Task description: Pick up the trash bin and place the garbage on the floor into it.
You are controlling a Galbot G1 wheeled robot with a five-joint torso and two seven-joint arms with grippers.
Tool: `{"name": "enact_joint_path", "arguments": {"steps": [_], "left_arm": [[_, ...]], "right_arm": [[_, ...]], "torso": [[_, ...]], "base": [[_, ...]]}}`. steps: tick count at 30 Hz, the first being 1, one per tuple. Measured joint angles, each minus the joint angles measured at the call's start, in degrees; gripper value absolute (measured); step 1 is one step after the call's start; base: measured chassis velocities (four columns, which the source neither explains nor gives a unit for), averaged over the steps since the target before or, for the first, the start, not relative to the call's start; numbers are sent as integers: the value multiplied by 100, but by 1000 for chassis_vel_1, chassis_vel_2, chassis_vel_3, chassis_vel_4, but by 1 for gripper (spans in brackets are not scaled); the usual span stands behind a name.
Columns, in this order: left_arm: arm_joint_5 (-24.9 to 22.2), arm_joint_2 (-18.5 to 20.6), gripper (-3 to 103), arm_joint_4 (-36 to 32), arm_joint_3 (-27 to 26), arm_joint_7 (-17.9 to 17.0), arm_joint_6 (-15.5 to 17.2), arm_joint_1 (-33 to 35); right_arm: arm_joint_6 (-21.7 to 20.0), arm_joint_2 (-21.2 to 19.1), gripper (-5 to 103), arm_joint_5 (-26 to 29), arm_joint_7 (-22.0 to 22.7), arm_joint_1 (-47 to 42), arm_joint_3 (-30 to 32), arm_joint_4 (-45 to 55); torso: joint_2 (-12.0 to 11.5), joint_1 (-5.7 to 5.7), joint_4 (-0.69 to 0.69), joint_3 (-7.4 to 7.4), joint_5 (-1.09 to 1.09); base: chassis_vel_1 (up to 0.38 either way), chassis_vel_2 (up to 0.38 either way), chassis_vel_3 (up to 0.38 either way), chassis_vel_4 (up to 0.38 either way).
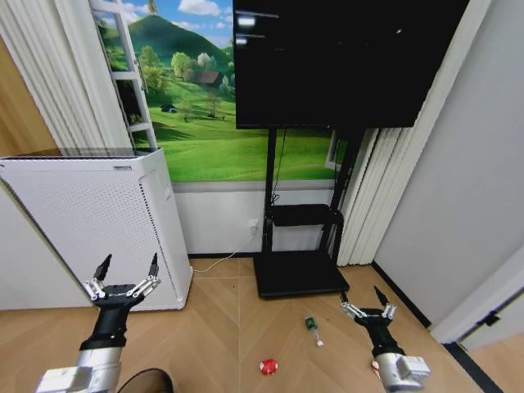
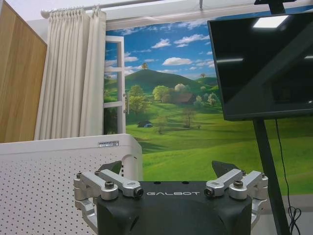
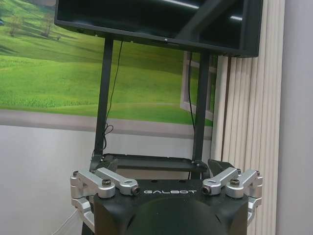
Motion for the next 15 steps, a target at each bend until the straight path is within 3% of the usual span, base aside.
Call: {"name": "enact_joint_path", "arguments": {"steps": [15], "left_arm": [[-122, 56, 100, 83, -78, 37, -61, 67]], "right_arm": [[-53, 49, 100, -22, 54, -15, -63, -18]], "torso": [[-354, -138, 0, -209, 0]], "base": [[0, 0, 0, 0]]}}
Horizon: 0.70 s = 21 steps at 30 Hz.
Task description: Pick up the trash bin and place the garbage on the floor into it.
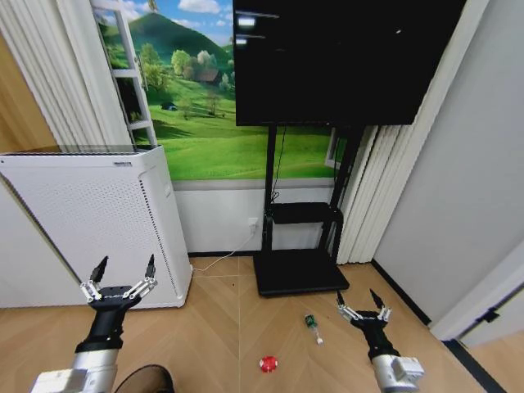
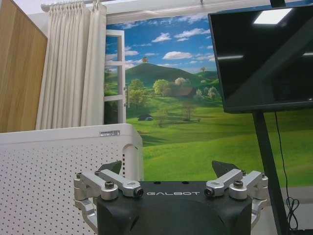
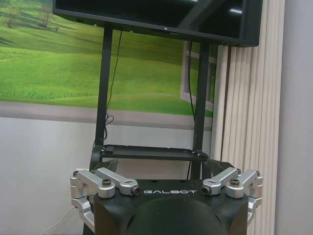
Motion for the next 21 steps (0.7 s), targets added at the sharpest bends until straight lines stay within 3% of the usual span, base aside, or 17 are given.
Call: {"name": "enact_joint_path", "arguments": {"steps": [9, 17, 21], "left_arm": [[-18, -53, 100, 111, 18, 47, -45, 43], [-418, -68, 100, 418, -10, 153, 9, 148], [-430, -91, 100, 739, -55, 321, -163, 287]], "right_arm": [[9, -1, 100, -7, 26, 19, 22, -8], [-2, 8, 100, -20, 36, 46, 11, -53], [-1, 139, 100, -23, 112, -45, 6, -143]], "torso": [[-218, -87, 0, -129, 0], [-432, -169, 0, -262, 0], [-559, -214, -1, -343, 0]], "base": [[0, 0, 0, 0], [0, 0, 0, 0], [0, 0, 0, 0]]}}
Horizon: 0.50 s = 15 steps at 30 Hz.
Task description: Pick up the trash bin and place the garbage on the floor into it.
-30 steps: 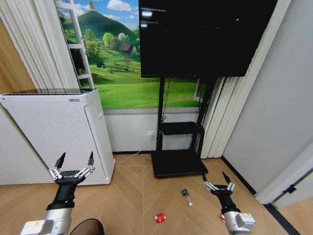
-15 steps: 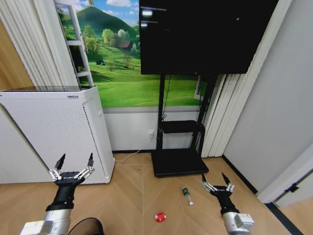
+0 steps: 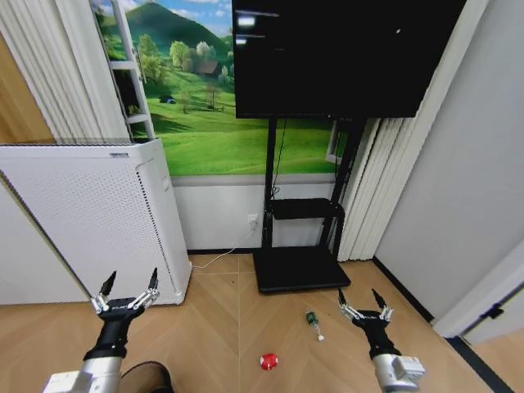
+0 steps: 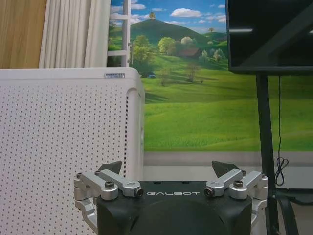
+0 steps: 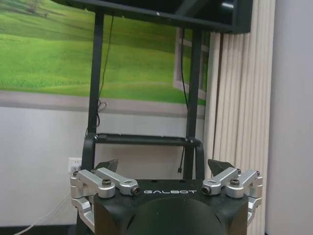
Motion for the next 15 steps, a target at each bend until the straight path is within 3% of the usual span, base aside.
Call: {"name": "enact_joint_path", "arguments": {"steps": [15], "left_arm": [[-164, -50, 100, 273, -50, 99, -216, 556]], "right_arm": [[-74, -86, 100, 15, 127, 72, 7, 56]], "torso": [[-325, -122, 0, -205, 0]], "base": [[0, 0, 0, 0]]}}
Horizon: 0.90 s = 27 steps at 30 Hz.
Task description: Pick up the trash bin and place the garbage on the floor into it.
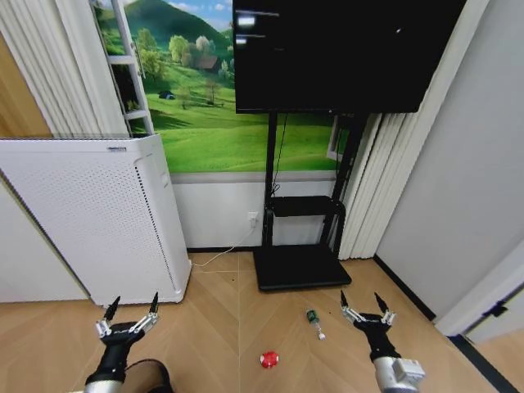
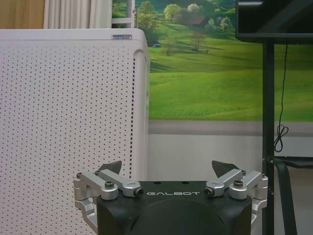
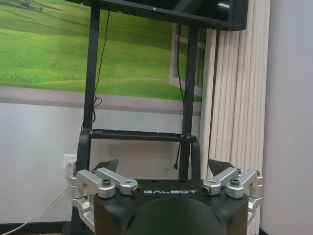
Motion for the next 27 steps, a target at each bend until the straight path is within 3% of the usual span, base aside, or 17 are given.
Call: {"name": "enact_joint_path", "arguments": {"steps": [27], "left_arm": [[-4, -5, 100, -135, -18, 11, -12, 56]], "right_arm": [[-2, 17, 100, -1, 9, 17, -13, -71]], "torso": [[-659, -228, 1, -431, 0]], "base": [[0, 0, 0, 0]]}}
